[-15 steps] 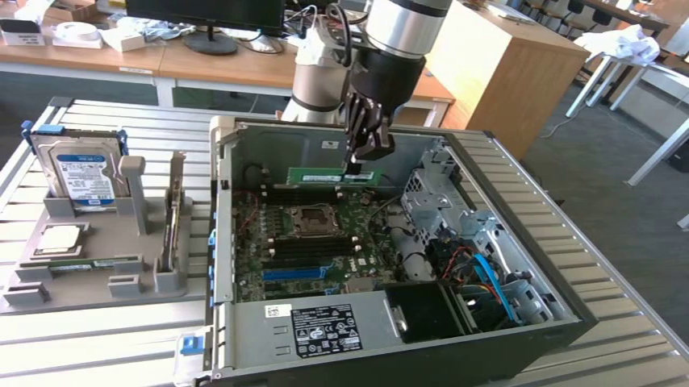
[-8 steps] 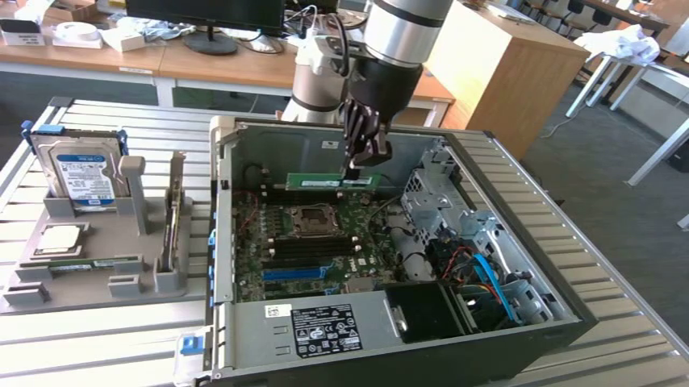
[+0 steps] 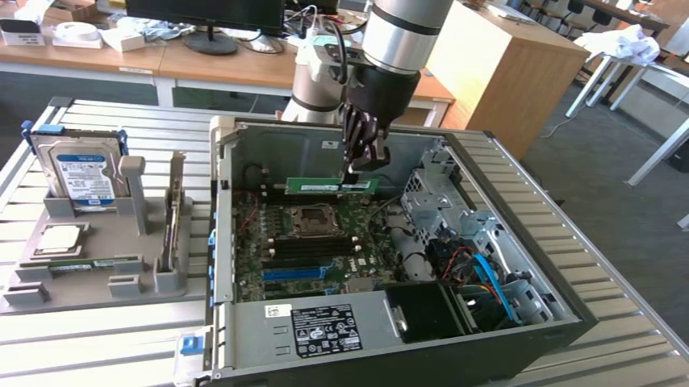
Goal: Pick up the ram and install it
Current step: 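Pick up the ram and move it above insertion slot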
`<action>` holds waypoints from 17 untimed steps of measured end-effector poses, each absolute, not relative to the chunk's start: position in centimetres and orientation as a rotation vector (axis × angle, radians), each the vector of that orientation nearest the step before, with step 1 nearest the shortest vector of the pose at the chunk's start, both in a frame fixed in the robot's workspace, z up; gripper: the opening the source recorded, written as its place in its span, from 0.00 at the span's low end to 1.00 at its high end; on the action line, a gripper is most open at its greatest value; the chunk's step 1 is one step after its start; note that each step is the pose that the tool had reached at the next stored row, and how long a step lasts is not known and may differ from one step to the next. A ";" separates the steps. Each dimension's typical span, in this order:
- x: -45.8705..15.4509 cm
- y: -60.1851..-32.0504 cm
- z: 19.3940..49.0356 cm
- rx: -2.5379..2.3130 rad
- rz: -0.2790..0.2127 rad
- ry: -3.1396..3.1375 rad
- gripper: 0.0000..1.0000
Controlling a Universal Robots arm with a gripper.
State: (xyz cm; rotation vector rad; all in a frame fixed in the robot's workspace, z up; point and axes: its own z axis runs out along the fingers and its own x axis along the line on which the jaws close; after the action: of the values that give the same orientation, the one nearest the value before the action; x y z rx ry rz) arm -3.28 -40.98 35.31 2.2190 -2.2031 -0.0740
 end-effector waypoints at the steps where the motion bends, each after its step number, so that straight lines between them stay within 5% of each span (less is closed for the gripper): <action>1: -3.3 -41.0 35.3 2.219 -0.074 -2.203 0.11; 17: -3.0 -41.3 35.3 2.219 -0.074 -2.203 0.11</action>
State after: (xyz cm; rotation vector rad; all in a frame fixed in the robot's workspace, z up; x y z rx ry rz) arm -3.00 -41.34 35.28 2.2192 -2.2032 -0.0740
